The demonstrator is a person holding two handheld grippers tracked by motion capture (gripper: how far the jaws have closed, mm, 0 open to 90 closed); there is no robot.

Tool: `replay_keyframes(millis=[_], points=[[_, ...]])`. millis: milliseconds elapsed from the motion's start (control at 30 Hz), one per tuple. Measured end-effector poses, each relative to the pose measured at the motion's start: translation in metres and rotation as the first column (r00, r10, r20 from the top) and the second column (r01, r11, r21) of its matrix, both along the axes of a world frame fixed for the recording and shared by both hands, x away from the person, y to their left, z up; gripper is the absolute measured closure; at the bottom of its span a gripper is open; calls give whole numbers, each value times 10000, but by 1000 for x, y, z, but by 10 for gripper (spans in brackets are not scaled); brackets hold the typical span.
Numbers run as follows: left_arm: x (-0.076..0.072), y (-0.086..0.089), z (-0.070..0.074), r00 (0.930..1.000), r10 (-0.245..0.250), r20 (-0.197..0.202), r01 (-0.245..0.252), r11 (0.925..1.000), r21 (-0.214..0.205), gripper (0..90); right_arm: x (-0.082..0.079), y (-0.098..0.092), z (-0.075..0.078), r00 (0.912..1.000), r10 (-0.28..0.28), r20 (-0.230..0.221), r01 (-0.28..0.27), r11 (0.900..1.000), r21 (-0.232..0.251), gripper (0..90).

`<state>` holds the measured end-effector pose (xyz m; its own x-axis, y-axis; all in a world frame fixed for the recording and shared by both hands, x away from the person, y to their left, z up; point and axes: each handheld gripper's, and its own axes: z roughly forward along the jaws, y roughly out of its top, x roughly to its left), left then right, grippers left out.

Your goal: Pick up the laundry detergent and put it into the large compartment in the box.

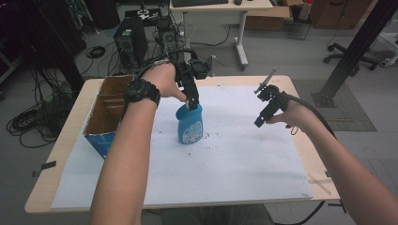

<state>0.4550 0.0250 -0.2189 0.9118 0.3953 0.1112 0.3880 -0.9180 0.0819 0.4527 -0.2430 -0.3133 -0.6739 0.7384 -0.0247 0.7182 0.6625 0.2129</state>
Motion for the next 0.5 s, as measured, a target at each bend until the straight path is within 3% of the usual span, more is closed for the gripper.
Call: replay_keyframes(millis=[500], points=[[1,-8,-6,9999,-82,-77,83,9999,107,14,0,-1,1,10000,13,22,-13,10000,29,80]])
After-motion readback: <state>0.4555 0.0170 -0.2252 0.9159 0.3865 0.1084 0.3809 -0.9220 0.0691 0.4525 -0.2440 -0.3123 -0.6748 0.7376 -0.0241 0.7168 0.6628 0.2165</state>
